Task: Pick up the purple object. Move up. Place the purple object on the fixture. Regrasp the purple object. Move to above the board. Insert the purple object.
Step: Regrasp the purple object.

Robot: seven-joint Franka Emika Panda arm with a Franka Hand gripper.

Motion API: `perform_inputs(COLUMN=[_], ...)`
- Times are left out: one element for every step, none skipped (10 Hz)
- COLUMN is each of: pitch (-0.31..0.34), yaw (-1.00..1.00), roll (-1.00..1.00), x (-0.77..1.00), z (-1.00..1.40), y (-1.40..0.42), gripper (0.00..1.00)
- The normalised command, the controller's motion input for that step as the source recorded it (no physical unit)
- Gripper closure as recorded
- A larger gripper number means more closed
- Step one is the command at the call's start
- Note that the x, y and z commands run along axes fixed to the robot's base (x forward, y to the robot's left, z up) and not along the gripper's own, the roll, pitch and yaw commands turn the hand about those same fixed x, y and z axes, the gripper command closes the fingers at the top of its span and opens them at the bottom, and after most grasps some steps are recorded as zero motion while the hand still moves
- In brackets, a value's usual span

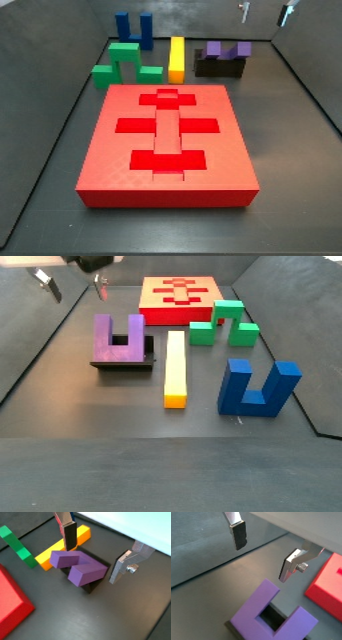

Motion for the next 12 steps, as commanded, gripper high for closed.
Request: perform_inputs(pitch=[0.046,0.031,0.051,0.051,0.040,0.000,0.000,0.000,0.000,0.000,0.000,0.000], yaw=[0.00,0.00,0.04,0.07,0.09,0.08,0.08,0.07,0.06,0.04,0.05,0.06], roll=[1.00,1.00,1.00,1.00,1.00,1.00,1.00,1.00,1.00,1.00,1.00,1.00], x=[0.13,0.02,0.02,0.00,0.00,0.00,0.00,0.00,0.00,0.00,0.00,0.00], z=[0.00,-0.02,0.00,0.00,0.00,-0.06,-0.09,-0.06,-0.06,-0.10,-0.10,-0.05], y=[-0.13,-0.12,-0.17,-0.16,-0.15,-0.15,-0.15,-0.16,-0.17,-0.19,-0.19,-0.21], gripper=[0.00,0.00,0.00,0.00,0.00,0.00,0.00,0.00,0.00,0.00,0.00,0.00])
